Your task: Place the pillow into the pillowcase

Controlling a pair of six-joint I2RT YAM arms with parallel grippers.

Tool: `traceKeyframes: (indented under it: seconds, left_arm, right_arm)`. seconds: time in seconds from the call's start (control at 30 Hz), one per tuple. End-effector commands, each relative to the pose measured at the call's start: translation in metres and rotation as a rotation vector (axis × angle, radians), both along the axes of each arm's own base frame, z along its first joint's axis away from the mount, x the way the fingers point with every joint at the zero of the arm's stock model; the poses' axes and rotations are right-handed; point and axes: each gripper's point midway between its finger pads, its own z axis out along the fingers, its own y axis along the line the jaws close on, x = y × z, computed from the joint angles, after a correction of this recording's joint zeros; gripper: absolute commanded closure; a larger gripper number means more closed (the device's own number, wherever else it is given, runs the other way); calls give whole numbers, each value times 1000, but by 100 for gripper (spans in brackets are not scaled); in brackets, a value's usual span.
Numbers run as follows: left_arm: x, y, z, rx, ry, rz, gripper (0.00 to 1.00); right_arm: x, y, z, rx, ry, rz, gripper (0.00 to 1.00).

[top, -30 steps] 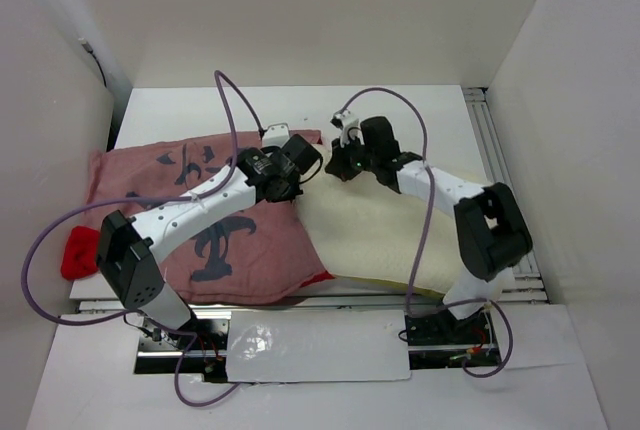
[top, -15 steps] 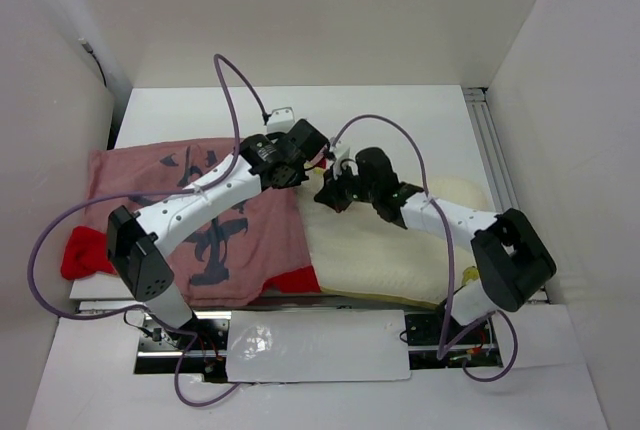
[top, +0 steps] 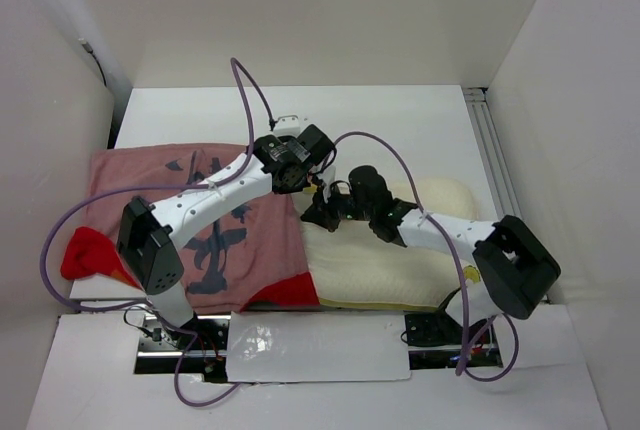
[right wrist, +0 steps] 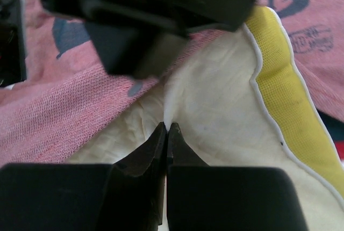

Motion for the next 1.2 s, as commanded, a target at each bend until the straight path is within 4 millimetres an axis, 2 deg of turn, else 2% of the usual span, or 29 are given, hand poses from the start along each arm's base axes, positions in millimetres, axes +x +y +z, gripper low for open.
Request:
traceKeyframes:
  seconds: [0.0,0.1,0.13,0.17,0.2,0.27,0.3,0.33,0.37,0.4,0.43,0.47,0.5,0.53,0.6,0.67,0.73,0.77,0.83,0.87,0.9,0.93,0.97,1.0,1.03,1.1,1.13,1.17]
  left_arm:
    - [34,8,59,-75,-245,118,100]
    - [33,-2,71,-66,-299,52,100]
    - [29,-6,80,-79,-322,23,100]
    - [26,-9,78,-79,-329,4,100]
    - [23,-10,80,-80,-338,-15,100]
    - [10,-14,88,-122,-348,-56,100]
    - [5,-12,81,-126,-332,-68,100]
    - [0,-20,83,-166,-337,-103,100]
    - [-8,-25,84,-168,-347,-153,100]
    - [-19,-21,81,-172,-359,-196,100]
    - [-23,-39,90,-245,-402,-257,100]
    - [-29,-45,91,-279,-415,-304,100]
    - [-34,-44,79,-261,-409,-348,100]
    - [-39,-42,86,-298,-428,-361,100]
    - [-44,-38,79,-287,-415,-380,100]
    - [-45,-37,71,-267,-403,-387,100]
    - [-47,-38,65,-268,-387,-401,100]
    - [-48,-42,58,-256,-366,-423,100]
    - [-48,-56,42,-265,-319,-463,100]
    - [-48,-63,37,-274,-305,-479,100]
    - [-49,-74,20,-274,-258,-508,100]
    - [-47,-80,15,-272,-243,-516,100]
    - [-48,-85,10,-263,-230,-525,100]
    - [-44,-87,5,-247,-225,-516,100]
    - [-40,-93,-2,-235,-211,-516,100]
    - [-30,-95,-5,-214,-200,-498,100]
    - [-23,-93,-5,-209,-180,-487,84]
    - [-15,-99,-3,-207,-168,-483,73]
  right_arm:
    - [-67,24,-4,45,81,356,100]
    - [-75,30,-15,51,108,427,100]
    - [-70,35,-17,54,133,398,100]
    - [-56,37,-19,48,119,328,100]
    - [-37,39,-8,87,79,268,100]
    - [-12,34,-8,135,143,129,100]
    - [12,33,4,188,109,39,100]
    - [31,21,4,213,123,-36,100]
    - [41,18,-1,230,171,-87,100]
    - [51,14,-1,245,172,-126,100]
    - [64,10,1,269,200,-179,100]
    - [71,10,3,281,202,-210,100]
    - [90,0,1,291,195,-315,100]
    - [102,-6,2,305,192,-363,100]
    - [117,-15,5,346,211,-437,100]
    - [141,-29,27,422,171,-503,100]
    - [162,-41,32,450,172,-598,100]
    - [175,-45,48,473,144,-631,100]
    - [200,-62,42,455,152,-748,100]
    - [212,-67,52,471,131,-780,100]
    - [222,-75,52,481,136,-821,100]
    - [231,-78,45,466,133,-833,100]
    - [246,-84,53,467,132,-844,100]
    - [252,-84,49,441,136,-831,100]
    - [253,-77,29,395,183,-771,98]
    - [258,-77,27,385,210,-734,82]
    - [258,-80,27,380,207,-717,61]
    - [254,-80,17,345,230,-711,49]
